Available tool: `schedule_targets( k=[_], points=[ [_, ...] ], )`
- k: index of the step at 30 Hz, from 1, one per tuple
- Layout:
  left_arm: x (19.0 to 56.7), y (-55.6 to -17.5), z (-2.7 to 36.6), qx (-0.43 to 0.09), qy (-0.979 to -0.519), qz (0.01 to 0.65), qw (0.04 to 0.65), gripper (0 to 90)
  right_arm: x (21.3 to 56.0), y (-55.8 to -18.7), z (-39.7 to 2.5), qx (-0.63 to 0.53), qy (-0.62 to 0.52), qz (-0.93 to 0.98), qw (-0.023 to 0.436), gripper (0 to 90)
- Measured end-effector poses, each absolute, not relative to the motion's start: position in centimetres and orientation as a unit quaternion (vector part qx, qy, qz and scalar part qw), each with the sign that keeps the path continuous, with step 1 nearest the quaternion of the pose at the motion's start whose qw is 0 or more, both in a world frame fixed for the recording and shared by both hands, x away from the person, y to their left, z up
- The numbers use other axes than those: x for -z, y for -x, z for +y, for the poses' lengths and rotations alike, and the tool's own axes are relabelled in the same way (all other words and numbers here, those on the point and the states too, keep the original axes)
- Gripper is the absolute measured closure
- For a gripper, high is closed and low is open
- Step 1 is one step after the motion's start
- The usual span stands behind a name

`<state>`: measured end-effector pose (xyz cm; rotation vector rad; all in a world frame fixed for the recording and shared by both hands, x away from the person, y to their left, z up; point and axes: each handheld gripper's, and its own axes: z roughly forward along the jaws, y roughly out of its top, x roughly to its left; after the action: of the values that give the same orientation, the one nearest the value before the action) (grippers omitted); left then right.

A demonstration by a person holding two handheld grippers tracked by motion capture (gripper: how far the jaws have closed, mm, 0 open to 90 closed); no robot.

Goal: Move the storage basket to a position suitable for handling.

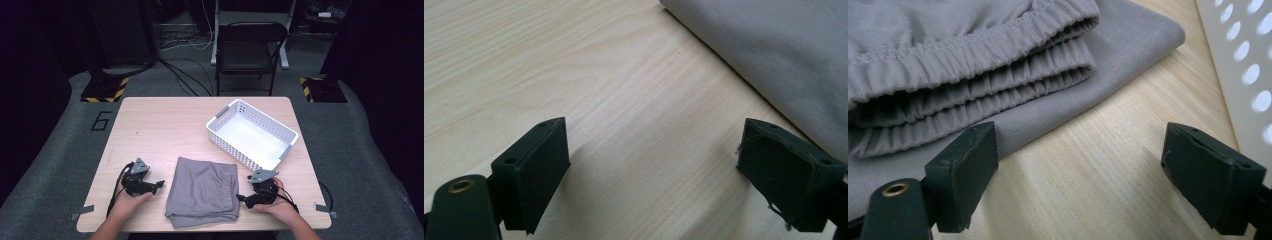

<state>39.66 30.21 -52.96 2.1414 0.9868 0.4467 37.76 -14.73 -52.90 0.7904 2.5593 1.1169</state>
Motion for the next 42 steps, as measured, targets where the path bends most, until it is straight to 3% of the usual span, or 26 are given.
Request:
schedule_targets(
  k=[30,42],
  points=[
    [52.9,-39.8,30.1,-0.178,-0.828,0.393,0.357,13.1,52.9,-37.7,-14.6,-0.386,-0.277,0.871,0.122,14.4],
    [52.9,-39.8,30.1,-0.178,-0.828,0.394,0.358,13.1,51.7,-37.5,-14.5,-0.352,-0.310,0.877,0.100,34.5]
  ],
)
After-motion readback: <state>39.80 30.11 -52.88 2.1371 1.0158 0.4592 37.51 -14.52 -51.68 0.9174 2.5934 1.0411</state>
